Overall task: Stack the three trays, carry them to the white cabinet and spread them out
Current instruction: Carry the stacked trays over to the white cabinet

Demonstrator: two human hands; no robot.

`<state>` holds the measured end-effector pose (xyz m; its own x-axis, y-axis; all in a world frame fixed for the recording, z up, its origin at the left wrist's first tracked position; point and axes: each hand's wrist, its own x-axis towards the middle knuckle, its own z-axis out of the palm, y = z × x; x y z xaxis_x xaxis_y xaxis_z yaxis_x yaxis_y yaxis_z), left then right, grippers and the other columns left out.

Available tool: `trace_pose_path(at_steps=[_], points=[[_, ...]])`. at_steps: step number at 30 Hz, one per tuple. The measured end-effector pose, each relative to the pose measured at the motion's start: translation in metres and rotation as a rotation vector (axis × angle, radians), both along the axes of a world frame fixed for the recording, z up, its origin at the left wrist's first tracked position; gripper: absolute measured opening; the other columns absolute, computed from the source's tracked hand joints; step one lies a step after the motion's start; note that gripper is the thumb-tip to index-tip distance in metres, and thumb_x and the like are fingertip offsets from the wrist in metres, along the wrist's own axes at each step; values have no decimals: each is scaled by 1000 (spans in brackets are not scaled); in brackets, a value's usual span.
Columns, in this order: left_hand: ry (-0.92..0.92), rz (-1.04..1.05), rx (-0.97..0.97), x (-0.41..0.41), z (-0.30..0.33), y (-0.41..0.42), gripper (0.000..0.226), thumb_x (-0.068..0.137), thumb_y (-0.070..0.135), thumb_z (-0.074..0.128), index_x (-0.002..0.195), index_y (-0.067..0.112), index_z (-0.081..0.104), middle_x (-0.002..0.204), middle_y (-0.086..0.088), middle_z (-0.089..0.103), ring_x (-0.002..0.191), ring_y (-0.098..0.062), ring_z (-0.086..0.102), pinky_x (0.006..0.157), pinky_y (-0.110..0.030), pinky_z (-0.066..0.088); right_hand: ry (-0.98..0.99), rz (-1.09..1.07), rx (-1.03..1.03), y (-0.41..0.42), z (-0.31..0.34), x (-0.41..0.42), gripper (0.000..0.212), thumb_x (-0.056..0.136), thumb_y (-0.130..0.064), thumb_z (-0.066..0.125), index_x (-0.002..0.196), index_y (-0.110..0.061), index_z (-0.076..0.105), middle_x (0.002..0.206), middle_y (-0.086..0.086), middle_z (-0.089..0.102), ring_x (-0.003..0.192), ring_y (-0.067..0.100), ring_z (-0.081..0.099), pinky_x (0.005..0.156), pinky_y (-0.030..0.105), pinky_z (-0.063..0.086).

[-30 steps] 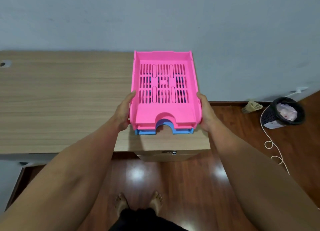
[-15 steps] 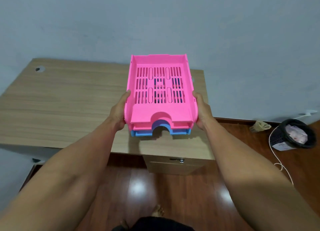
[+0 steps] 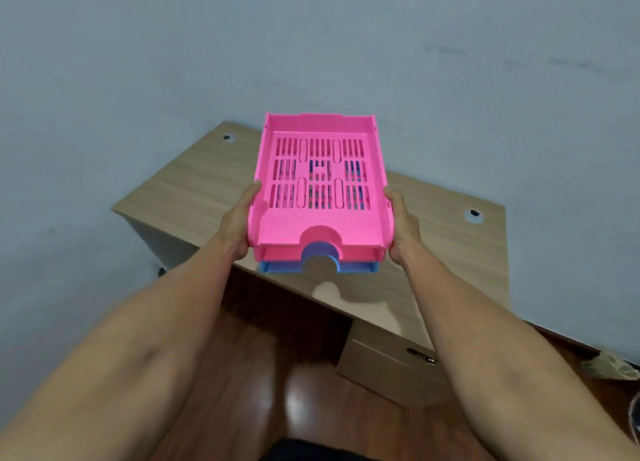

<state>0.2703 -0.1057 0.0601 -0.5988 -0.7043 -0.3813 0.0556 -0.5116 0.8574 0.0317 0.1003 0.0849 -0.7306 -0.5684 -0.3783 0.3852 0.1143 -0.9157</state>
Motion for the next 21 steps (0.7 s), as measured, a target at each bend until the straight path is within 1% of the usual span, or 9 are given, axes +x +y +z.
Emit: trace_pose_path(at_steps=[2, 5, 6, 10, 12, 15, 17, 19, 21], points=[[2, 71, 15, 43, 8, -5, 80, 73, 65, 83, 137, 21, 67, 144, -16, 65, 125, -39, 67, 109, -65, 48, 10, 55, -10, -22, 6, 33, 49, 61, -58, 80, 88, -16, 80, 106, 17, 78, 105, 42, 72, 90, 63, 57], [42, 127, 2, 107, 22, -3, 54, 85, 55, 72, 128, 22, 72, 120, -15, 78, 99, -31, 77, 81, -47, 66, 20, 172, -24, -51, 13, 88, 41, 61, -59, 79, 78, -21, 81, 106, 16, 78, 102, 39, 74, 92, 61, 57], [43, 160, 5, 121, 23, -3, 54, 85, 57, 73, 124, 20, 74, 118, -15, 78, 98, -31, 78, 82, -46, 66, 11, 183, -28, -57, 13, 99, 40, 61, -59, 79, 76, -21, 81, 107, 16, 78, 97, 36, 75, 94, 60, 56], [-4, 353, -63, 232, 26, -9, 89, 58, 71, 87, 128, 19, 73, 126, -16, 75, 119, -38, 71, 108, -61, 51, 17, 313, -53, -91, 21, 189, 38, 63, -59, 78, 72, -22, 79, 101, 17, 78, 85, 30, 72, 93, 57, 58], [-36, 422, -77, 291, 28, -6, 90, 55, 72, 87, 127, 19, 74, 125, -16, 76, 119, -38, 71, 108, -61, 51, 23, 365, -51, -108, 24, 240, 35, 66, -56, 78, 73, -22, 77, 92, 11, 78, 83, 29, 72, 89, 54, 58], [-72, 534, -102, 376, 34, 5, 90, 54, 74, 87, 124, 20, 75, 122, -15, 77, 117, -38, 72, 107, -61, 51, -17, 455, -78, -130, 23, 312, 34, 62, -54, 82, 72, -21, 79, 99, 14, 79, 98, 39, 74, 94, 58, 57], [-77, 615, -111, 432, 40, 18, 89, 53, 74, 87, 123, 21, 76, 122, -15, 77, 117, -38, 72, 108, -61, 52, -51, 544, -89, -141, 21, 362, 48, 60, -59, 82, 86, -20, 81, 105, 14, 78, 104, 40, 72, 97, 61, 55], [-85, 693, -117, 485, 45, 34, 89, 51, 73, 88, 122, 21, 76, 121, -15, 78, 117, -38, 72, 108, -60, 52, -59, 645, -94, -151, 18, 411, 68, 61, -70, 77, 104, -17, 75, 106, 8, 77, 98, 31, 74, 93, 54, 58], [-96, 759, -127, 536, 49, 52, 92, 49, 73, 89, 123, 21, 76, 121, -14, 78, 117, -38, 72, 107, -59, 52, -46, 726, -84, -150, 27, 464, 66, 61, -71, 77, 99, -16, 76, 105, 7, 77, 95, 28, 74, 92, 52, 60]])
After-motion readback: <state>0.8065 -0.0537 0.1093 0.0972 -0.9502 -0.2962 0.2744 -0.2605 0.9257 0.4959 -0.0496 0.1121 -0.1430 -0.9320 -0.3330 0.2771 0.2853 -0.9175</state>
